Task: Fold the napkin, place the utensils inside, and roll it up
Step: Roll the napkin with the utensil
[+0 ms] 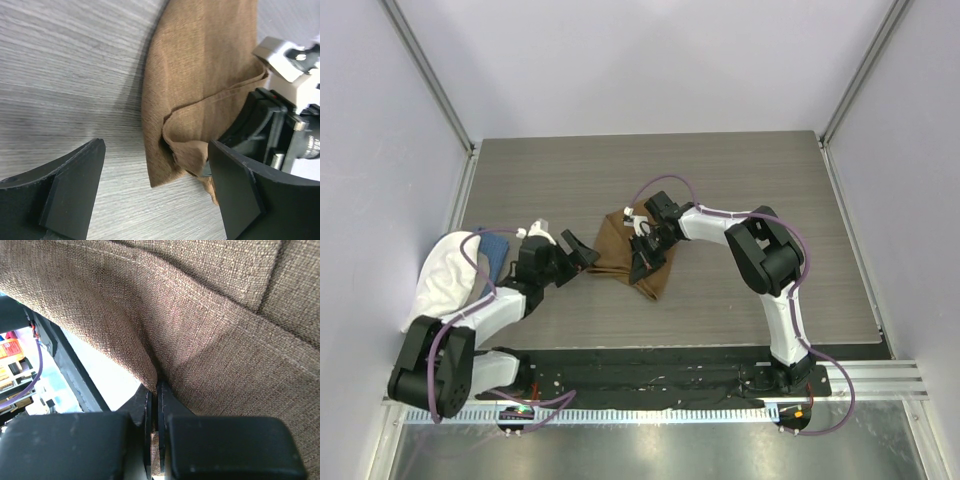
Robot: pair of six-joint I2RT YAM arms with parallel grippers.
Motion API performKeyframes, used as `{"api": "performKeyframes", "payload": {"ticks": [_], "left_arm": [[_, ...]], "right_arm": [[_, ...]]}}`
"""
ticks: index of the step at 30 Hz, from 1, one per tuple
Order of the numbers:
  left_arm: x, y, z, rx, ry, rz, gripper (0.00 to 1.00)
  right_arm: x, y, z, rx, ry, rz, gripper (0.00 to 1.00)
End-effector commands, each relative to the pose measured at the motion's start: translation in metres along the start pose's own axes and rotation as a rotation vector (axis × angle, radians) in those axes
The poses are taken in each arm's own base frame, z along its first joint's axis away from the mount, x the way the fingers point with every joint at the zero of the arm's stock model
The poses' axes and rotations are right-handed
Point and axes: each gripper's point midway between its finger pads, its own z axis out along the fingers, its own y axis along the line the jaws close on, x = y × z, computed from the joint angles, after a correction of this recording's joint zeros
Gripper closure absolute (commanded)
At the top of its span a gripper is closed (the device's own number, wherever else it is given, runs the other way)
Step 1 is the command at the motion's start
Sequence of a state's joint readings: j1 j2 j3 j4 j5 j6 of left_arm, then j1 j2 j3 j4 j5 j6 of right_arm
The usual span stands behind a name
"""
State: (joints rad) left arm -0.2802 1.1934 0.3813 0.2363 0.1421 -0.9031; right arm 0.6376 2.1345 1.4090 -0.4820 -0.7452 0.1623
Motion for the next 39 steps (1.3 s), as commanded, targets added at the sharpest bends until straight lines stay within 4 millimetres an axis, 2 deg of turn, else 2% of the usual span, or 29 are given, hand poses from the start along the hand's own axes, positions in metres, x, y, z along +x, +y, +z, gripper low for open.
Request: {"api": "performKeyframes", "payload": {"ticks": [1, 5, 8, 9, 11, 12, 14, 17, 21, 23, 24, 25, 27, 28, 29, 30, 32, 33, 35, 36, 37, 38, 39], "left_arm": [[-0.012, -0.026, 0.009, 0.087, -0.01, -0.01, 0.14], [-0.006, -0.026, 0.015, 0.095, 0.02, -0.034, 0.21], [-0.003, -0.023, 0.017, 0.089, 0.03, -0.048, 0.33], [-0.002, -0.023, 0.018, 0.087, 0.033, -0.052, 0.4], [-0.001, -0.023, 0.019, 0.085, 0.041, -0.064, 0.47], [-0.001, -0.022, 0.02, 0.08, 0.043, -0.071, 0.55], [0.002, -0.019, 0.022, 0.06, 0.059, -0.086, 0.63], [0.004, -0.014, 0.023, 0.018, 0.083, -0.095, 0.85], [0.005, -0.014, 0.025, -0.017, 0.121, -0.085, 1.0], [0.008, -0.011, 0.026, -0.031, 0.149, -0.089, 1.0], [0.009, -0.016, 0.026, -0.014, 0.17, -0.09, 1.0], [0.009, -0.017, 0.027, -0.012, 0.182, -0.092, 1.0], [0.009, -0.015, 0.029, -0.014, 0.212, -0.1, 1.0], [0.01, -0.017, 0.029, 0.002, 0.236, -0.108, 1.0], [0.012, -0.016, 0.03, 0.001, 0.254, -0.112, 1.0], [0.012, -0.016, 0.031, 0.0, 0.264, -0.113, 1.0], [0.014, -0.015, 0.032, 0.0, 0.29, -0.111, 1.0], [0.015, -0.013, 0.032, -0.001, 0.299, -0.112, 1.0], [0.014, -0.014, 0.032, 0.008, 0.308, -0.123, 1.0], [0.014, -0.013, 0.032, 0.01, 0.313, -0.127, 1.0], [0.013, -0.014, 0.032, 0.015, 0.314, -0.13, 1.0], [0.014, -0.015, 0.032, 0.021, 0.322, -0.131, 1.0], [0.014, -0.014, 0.032, 0.018, 0.325, -0.135, 1.0]], "right_arm": [[0.01, -0.019, 0.008, 0.069, 0.034, 0.025, 0.99], [0.01, -0.021, 0.009, 0.076, 0.034, 0.027, 0.99], [0.011, -0.021, 0.009, 0.082, 0.035, 0.023, 0.99], [0.01, -0.022, 0.009, 0.087, 0.033, 0.024, 0.99], [0.01, -0.022, 0.009, 0.088, 0.033, 0.026, 0.99], [0.01, -0.023, 0.008, 0.096, 0.031, 0.025, 0.99], [0.008, -0.024, 0.007, 0.103, 0.024, 0.022, 0.99], [0.006, -0.022, 0.002, 0.121, 0.011, 0.008, 0.99], [-0.002, -0.015, -0.01, 0.152, -0.028, -0.037, 0.99], [-0.007, -0.006, -0.019, 0.168, -0.056, -0.089, 0.93], [-0.007, -0.003, -0.021, 0.177, -0.062, -0.109, 0.9], [-0.007, -0.003, -0.024, 0.201, -0.071, -0.132, 0.8], [-0.013, 0.014, -0.033, 0.226, -0.11, -0.213, 0.65], [-0.016, 0.013, -0.037, 0.269, -0.132, -0.245, 0.57], [-0.014, 0.023, -0.035, 0.28, -0.134, -0.304, 0.53], [-0.02, 0.033, -0.043, 0.3, -0.172, -0.347, 0.5], [-0.024, 0.039, -0.043, 0.363, -0.21, -0.416, 0.43], [-0.029, 0.048, -0.05, 0.38, -0.252, -0.445, 0.4], [-0.04, 0.045, -0.055, 0.46, -0.332, -0.5, 0.32], [-0.041, 0.052, -0.053, 0.478, -0.361, -0.538, 0.29], [-0.046, 0.054, -0.056, 0.496, -0.423, -0.572, 0.21], [-0.049, 0.053, -0.059, 0.534, -0.462, -0.593, 0.18], [-0.048, 0.056, -0.053, 0.524, -0.493, -0.641, 0.04]]}}
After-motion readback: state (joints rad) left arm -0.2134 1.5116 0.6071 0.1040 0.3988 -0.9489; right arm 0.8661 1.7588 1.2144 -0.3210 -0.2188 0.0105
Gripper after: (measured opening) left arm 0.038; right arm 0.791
